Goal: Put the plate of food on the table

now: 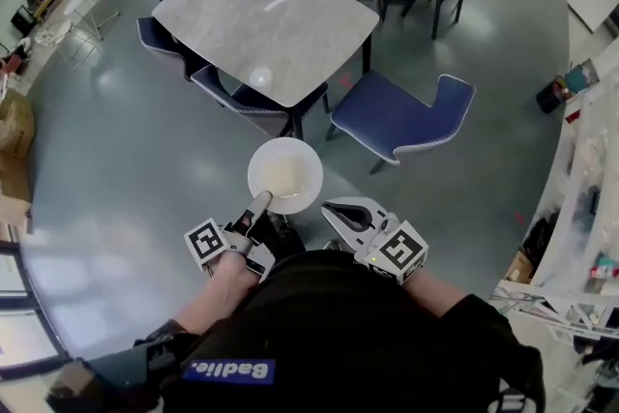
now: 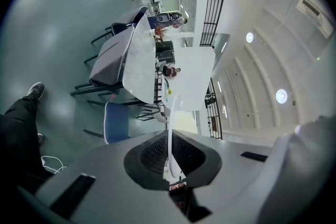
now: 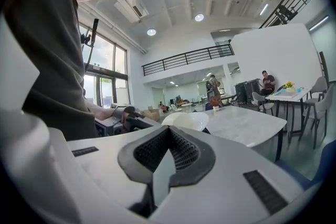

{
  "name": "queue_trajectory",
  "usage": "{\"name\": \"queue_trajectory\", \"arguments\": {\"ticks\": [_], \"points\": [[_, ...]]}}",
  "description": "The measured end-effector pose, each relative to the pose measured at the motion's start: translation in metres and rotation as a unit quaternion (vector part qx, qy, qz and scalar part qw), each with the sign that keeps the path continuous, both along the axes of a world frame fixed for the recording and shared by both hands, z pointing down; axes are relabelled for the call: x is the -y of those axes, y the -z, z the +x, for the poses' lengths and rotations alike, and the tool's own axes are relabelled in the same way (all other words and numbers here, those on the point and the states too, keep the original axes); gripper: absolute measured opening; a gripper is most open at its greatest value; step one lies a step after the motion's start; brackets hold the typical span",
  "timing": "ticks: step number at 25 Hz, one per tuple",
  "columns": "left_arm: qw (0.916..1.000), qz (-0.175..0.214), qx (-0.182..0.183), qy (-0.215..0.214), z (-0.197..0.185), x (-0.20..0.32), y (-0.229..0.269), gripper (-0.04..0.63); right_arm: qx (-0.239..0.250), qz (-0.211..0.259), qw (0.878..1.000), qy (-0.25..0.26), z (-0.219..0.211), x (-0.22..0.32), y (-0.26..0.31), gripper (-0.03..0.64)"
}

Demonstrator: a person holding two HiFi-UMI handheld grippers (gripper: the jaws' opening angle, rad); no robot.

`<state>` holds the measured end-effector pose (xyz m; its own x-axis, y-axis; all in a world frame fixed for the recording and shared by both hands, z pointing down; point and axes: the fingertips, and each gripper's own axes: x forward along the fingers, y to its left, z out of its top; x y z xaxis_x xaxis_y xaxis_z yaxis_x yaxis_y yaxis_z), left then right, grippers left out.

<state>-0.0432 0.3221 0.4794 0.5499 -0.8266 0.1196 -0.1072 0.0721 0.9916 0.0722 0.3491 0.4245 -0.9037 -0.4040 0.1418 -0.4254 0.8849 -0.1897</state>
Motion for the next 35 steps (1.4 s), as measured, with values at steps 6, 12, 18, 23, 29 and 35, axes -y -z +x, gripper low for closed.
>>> {"name": "queue_trajectory", "arguments": {"ticks": [6,12,18,23,29,35], "points": [[1.0,0.001,-0.004,-0.009,-0.004,0.029,-0.004,0.012,-0.004,-0.002,1.0,-0.011,-0.005,0.028,-0.003,0.009],[0.9997,0.001,-0.004,-0.023,-0.017,0.07,-0.008,0.012,-0.014,0.001,1.0,-0.018,-0.02,0.063,-0.008,0.009],[0.9994,0.002,-0.01,-0.032,-0.046,0.122,-0.008,0.012,-0.017,-0.011,0.999,-0.034,-0.049,0.113,-0.01,0.009],[0.999,0.001,-0.01,-0.044,-0.07,0.168,-0.011,0.012,-0.031,-0.02,0.998,-0.051,-0.075,0.155,-0.012,0.009],[0.9978,-0.002,-0.014,-0.064,-0.097,0.215,-0.014,0.012,-0.042,-0.03,0.996,-0.077,-0.104,0.197,-0.011,0.009],[0.9952,-0.001,-0.012,-0.097,-0.116,0.253,-0.014,0.012,-0.039,-0.022,0.994,-0.101,-0.132,0.231,-0.009,0.009]]}}
